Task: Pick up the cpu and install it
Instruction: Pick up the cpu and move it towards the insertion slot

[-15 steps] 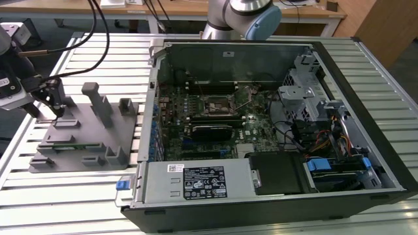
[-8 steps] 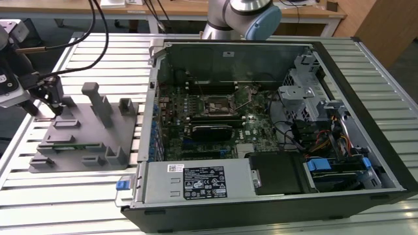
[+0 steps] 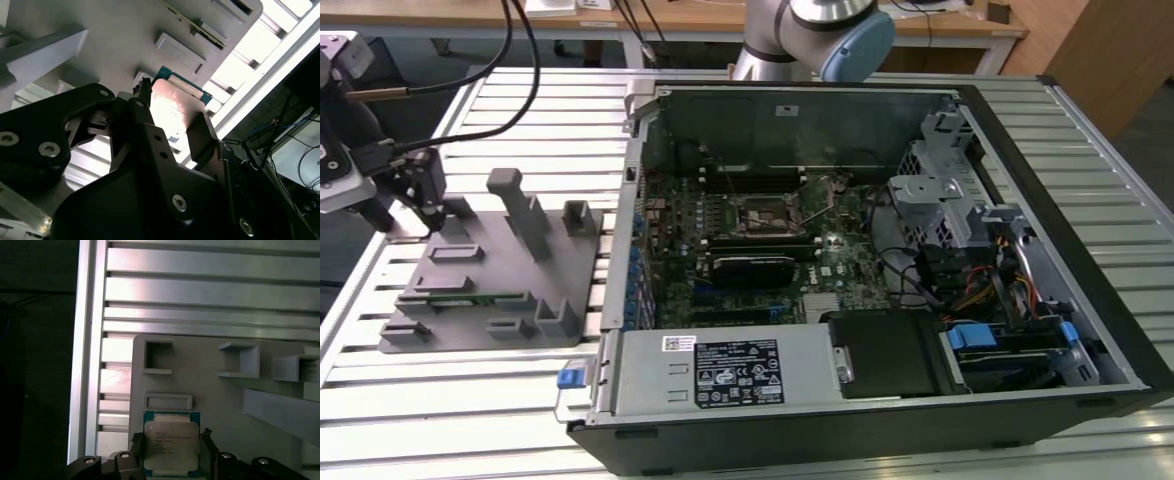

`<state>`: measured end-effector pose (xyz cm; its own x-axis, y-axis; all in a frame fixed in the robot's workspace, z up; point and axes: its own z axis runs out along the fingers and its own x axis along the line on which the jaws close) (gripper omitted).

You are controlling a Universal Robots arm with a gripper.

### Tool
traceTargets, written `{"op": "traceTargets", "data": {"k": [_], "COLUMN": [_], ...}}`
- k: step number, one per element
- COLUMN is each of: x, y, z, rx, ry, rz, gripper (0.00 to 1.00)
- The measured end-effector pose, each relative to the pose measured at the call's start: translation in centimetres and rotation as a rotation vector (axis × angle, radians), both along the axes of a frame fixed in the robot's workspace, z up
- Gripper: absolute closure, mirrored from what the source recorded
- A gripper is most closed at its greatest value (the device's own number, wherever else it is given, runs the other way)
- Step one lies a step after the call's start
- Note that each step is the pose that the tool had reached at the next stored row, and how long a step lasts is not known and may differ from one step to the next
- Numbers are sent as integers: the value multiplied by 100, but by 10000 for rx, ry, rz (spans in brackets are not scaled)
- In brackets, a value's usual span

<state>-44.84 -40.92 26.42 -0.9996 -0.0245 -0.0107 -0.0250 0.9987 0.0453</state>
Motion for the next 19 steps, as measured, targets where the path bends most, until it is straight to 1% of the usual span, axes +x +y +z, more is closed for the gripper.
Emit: {"op": "traceTargets", "data": {"k": [19], "x": [-3], "y": [4], "z": [200], "rx": [0], "ry": [-1], "rz": [0], "gripper": [47]}}
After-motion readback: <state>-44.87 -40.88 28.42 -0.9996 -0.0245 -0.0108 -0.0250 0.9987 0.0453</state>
